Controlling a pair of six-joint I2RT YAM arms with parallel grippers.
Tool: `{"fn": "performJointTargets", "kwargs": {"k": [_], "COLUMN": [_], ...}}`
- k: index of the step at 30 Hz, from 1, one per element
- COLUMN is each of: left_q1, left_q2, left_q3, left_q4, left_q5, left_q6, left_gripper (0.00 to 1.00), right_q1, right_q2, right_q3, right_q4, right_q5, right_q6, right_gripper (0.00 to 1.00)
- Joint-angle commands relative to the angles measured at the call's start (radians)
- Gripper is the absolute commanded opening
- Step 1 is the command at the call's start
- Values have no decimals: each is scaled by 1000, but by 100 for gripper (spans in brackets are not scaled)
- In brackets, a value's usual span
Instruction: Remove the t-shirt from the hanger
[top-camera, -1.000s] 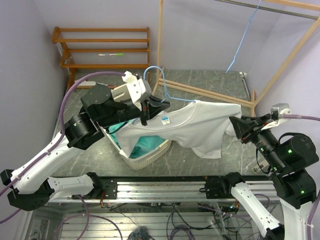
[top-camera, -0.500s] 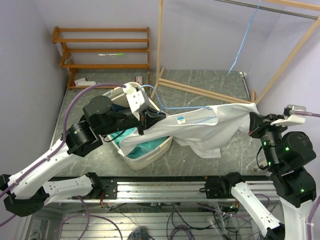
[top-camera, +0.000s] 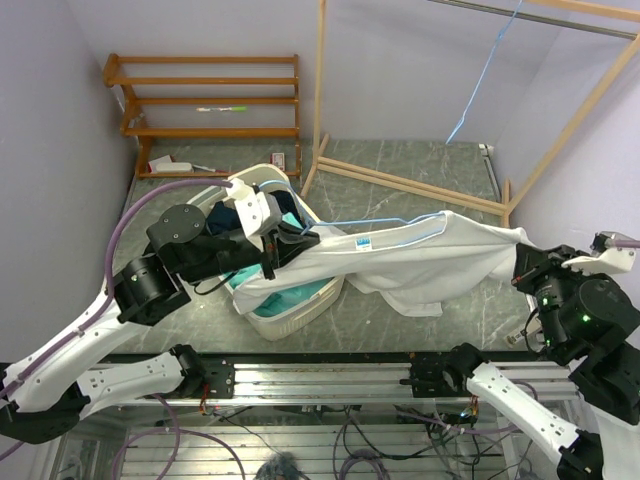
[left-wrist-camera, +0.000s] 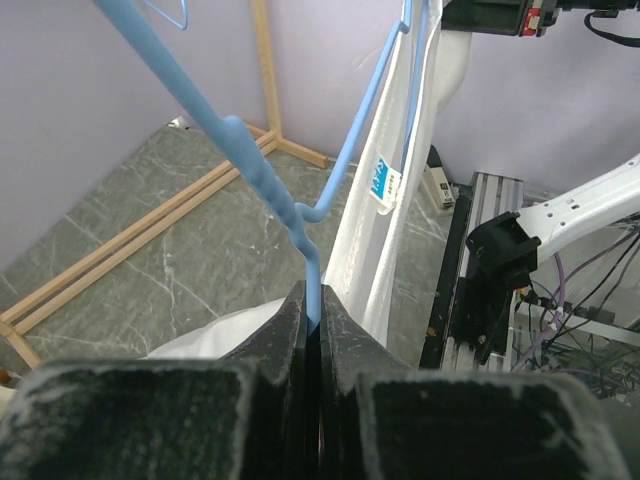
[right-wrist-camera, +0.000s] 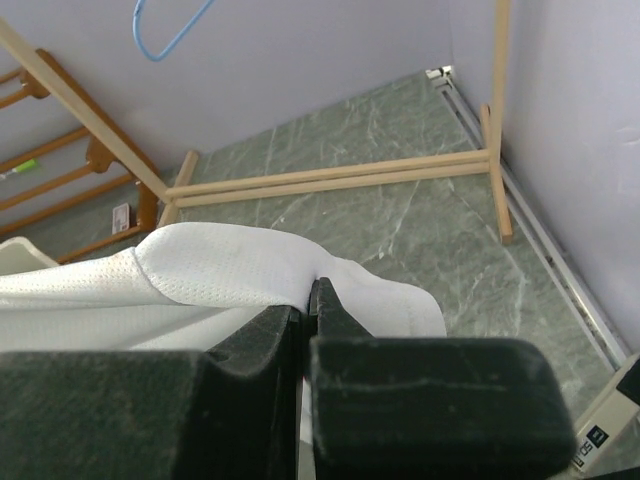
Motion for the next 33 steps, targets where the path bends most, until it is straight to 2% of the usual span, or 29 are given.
{"fn": "performJointTargets", "kwargs": {"k": [1, 9, 14, 20, 25, 26, 29, 30, 31, 33], "left_q1": [6, 6, 6, 6, 6, 5, 6, 6, 6, 5], "left_q2": [-54, -60, -8, 177, 416, 460, 564, 585, 599, 627], "left_q3": [-11, -37, -7, 104, 346, 402, 534, 554, 564, 560], "left_q4": [6, 27, 66, 157, 165, 153, 130, 131, 143, 160], "left_q5": [-51, -68, -66, -35, 26, 36, 48, 42, 39, 45], "left_q6": [-13, -26, -33, -38, -25, -21, -6, -4, -4, -10], "left_gripper": [7, 7, 7, 7, 7, 7, 7, 7, 7, 7], "right_q1": [70, 118, 138, 138, 137, 138, 137, 138, 138, 138], "right_q2": [-42, -48, -76, -76, -75, -74, -73, -75, -76, -84], "right_q3": [40, 51, 38, 54, 70, 70, 58, 50, 45, 34], "right_q4": [-135, -276, -224, -197, -242, -240, -224, -212, -203, -156], "right_q5": [252, 339, 247, 88, 83, 68, -18, -57, -103, -228], "right_q6": [118, 218, 161, 117, 136, 135, 112, 100, 89, 54], "right_gripper": [0, 0, 0, 0, 0, 5, 43, 76, 94, 96]}}
